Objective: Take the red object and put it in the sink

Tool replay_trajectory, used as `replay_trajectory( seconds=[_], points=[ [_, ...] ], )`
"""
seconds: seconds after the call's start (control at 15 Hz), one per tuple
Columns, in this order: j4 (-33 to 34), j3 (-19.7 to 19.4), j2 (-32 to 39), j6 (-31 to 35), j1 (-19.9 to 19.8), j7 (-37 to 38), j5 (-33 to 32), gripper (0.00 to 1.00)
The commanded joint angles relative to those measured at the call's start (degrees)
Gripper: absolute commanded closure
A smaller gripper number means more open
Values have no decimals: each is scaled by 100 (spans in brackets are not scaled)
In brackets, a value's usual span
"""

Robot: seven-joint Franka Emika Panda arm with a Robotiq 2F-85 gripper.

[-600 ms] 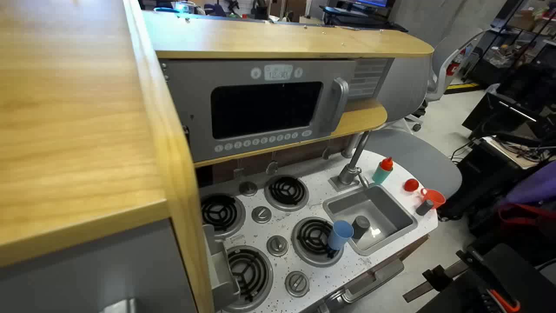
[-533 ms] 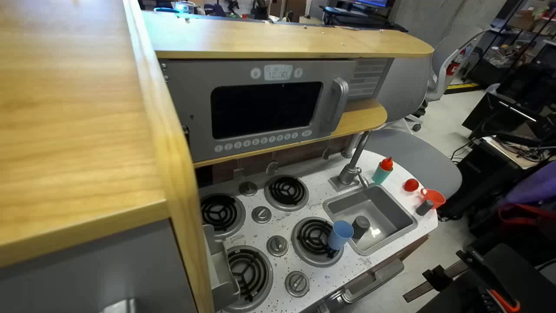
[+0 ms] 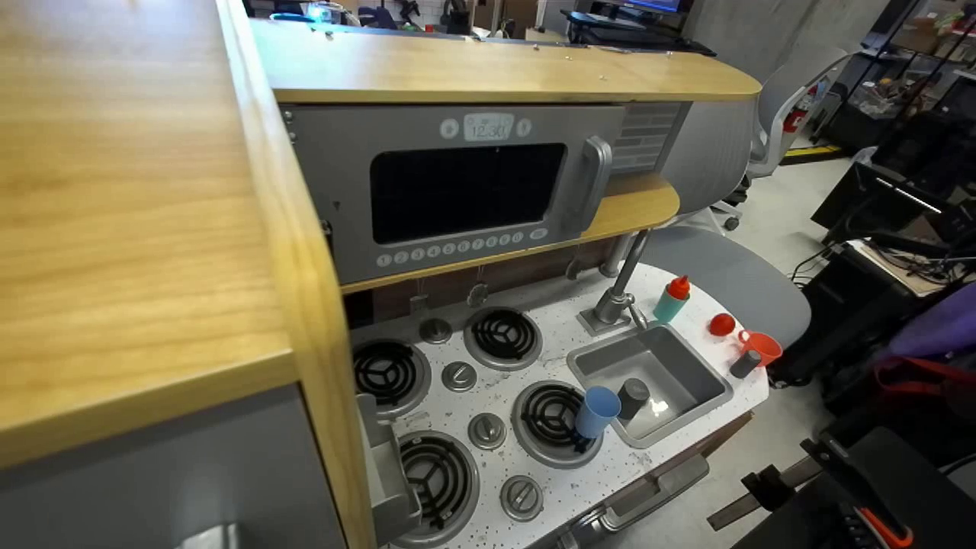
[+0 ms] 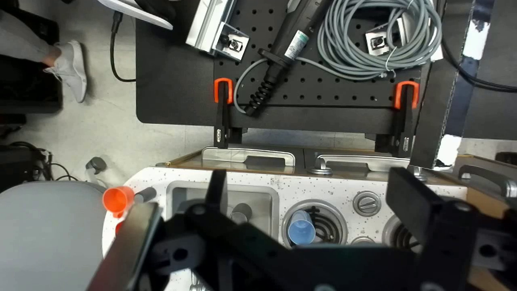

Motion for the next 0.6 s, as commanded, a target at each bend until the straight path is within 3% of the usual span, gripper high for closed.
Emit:
replay_trajectory(
  seconds=[0.0, 0.27, 0.53],
  points=[
    [49, -117, 40, -14, 94, 12, -68, 0],
    [141, -491, 101, 314, -16, -628, -173, 0],
    [342, -1226, 373, 962, -363, -1396, -366, 0]
  ],
)
